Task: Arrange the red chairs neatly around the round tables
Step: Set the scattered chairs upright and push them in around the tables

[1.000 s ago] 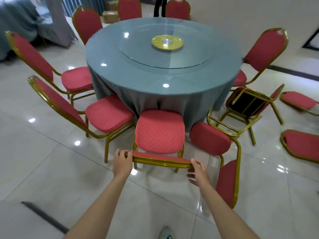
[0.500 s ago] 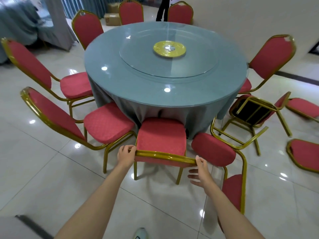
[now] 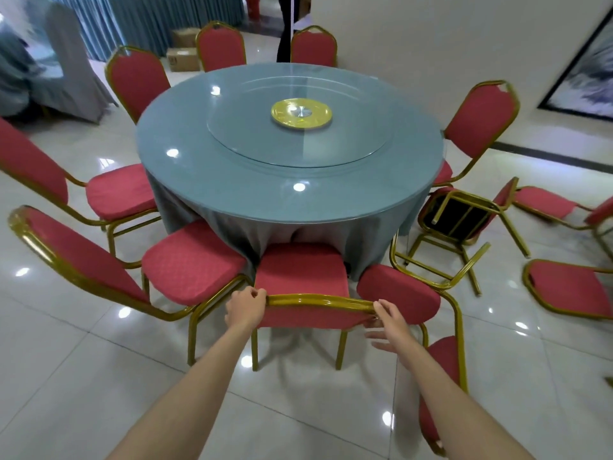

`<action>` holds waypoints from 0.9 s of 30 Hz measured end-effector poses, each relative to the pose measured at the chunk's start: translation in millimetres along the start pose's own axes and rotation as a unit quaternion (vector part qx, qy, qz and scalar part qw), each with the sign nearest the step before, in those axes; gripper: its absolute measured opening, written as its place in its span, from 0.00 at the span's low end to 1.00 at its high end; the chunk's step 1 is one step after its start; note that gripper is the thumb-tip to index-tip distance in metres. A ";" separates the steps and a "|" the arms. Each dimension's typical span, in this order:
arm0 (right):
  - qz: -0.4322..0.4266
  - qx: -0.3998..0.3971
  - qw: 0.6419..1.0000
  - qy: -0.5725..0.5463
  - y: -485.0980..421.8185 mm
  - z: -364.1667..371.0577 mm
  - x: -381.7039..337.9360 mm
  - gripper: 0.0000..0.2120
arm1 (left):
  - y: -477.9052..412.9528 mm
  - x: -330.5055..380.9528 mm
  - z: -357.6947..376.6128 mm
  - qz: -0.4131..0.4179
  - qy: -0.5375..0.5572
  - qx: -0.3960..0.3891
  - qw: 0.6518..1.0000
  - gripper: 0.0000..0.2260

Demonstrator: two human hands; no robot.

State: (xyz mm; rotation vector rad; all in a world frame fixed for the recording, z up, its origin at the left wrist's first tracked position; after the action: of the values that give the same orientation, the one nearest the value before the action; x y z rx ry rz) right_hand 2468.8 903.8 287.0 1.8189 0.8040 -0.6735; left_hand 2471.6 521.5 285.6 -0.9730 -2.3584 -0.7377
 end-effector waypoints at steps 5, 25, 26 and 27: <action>-0.001 -0.002 1.000 0.008 12.0 -28.0 3.4 0.16 | 29.7 48.5 0.5 0.056 -0.049 -0.001 0.997 0.11; -0.018 0.089 0.991 -0.099 37.4 -326.0 153.6 0.09 | 305.7 219.8 218.4 0.266 0.119 -0.128 0.948 0.08; -0.017 0.092 0.991 -0.099 38.9 -338.1 156.7 0.09 | 312.9 218.2 227.0 0.255 0.120 -0.137 0.950 0.08; -0.015 0.095 0.990 -0.102 39.5 -357.5 164.6 0.09 | 326.4 218.2 240.6 0.244 0.123 -0.146 0.951 0.08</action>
State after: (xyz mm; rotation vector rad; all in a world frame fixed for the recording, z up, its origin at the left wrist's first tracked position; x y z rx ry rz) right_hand 2633.5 1262.6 311.0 1.8736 0.6496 -0.9668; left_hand 2522.7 976.4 336.0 -1.4275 -1.7206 -0.9517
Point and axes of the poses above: each hand's wrist, its own y-axis away from the middle knuckle, its own z-axis out of the palm, x = y × z, the point moved 9 cm from there along -y, towards the middle knuckle, and after that the axes turned 10 degrees about x, right-handed, at the moved point
